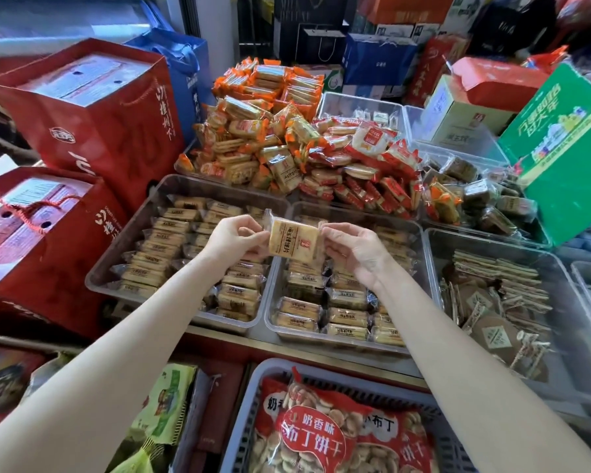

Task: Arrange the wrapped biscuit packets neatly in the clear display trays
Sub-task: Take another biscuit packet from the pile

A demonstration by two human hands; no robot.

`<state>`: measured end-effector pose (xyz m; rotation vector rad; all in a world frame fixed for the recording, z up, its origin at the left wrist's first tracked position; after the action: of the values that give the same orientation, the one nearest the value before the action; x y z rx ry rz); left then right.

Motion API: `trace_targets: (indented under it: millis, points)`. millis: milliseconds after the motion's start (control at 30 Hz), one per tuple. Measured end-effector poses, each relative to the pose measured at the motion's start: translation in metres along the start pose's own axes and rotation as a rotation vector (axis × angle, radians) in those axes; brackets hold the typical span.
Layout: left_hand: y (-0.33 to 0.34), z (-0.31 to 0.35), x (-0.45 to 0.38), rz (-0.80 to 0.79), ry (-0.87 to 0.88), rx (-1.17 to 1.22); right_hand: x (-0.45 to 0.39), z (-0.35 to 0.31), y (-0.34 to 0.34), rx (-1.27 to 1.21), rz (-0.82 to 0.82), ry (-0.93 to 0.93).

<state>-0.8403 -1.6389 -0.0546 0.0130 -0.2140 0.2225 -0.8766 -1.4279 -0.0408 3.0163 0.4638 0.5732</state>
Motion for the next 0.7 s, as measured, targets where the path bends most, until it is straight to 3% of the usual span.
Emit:
trace_targets:
  millis: [133,233,300,400,533,700]
  points:
    - [-0.013,-0.016,0.001,0.013,-0.052,-0.008,-0.016,0.02,0.003,0.143,0.061,0.076]
    - [-0.028,-0.031,0.004,0.113,-0.085,-0.019,-0.024,0.038,0.003,0.743,0.104,0.028]
    - [-0.042,-0.04,0.006,0.203,-0.098,-0.001,-0.021,0.048,0.006,1.143,-0.055,-0.037]
    - [-0.059,-0.053,0.007,0.307,-0.135,-0.015,-0.013,0.069,0.012,1.486,-0.313,-0.085]
    - [-0.068,-0.061,0.008,0.385,-0.197,-0.198,-0.015,0.082,0.015,1.733,-0.348,-0.167]
    - [-0.064,-0.048,0.013,0.413,-0.025,-0.429,-0.018,0.083,0.014,1.786,-0.299,-0.227]
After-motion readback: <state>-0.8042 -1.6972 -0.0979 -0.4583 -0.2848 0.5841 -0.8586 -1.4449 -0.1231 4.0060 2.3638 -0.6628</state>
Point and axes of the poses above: each hand's wrist, its own x-axis away from the middle knuckle, its own y-axis out of the palm, z = x × y, the point moved 2 cm from there along -x, towards the middle knuckle, and after that the axes turned 14 degrees about x, right-handed, at the moved point
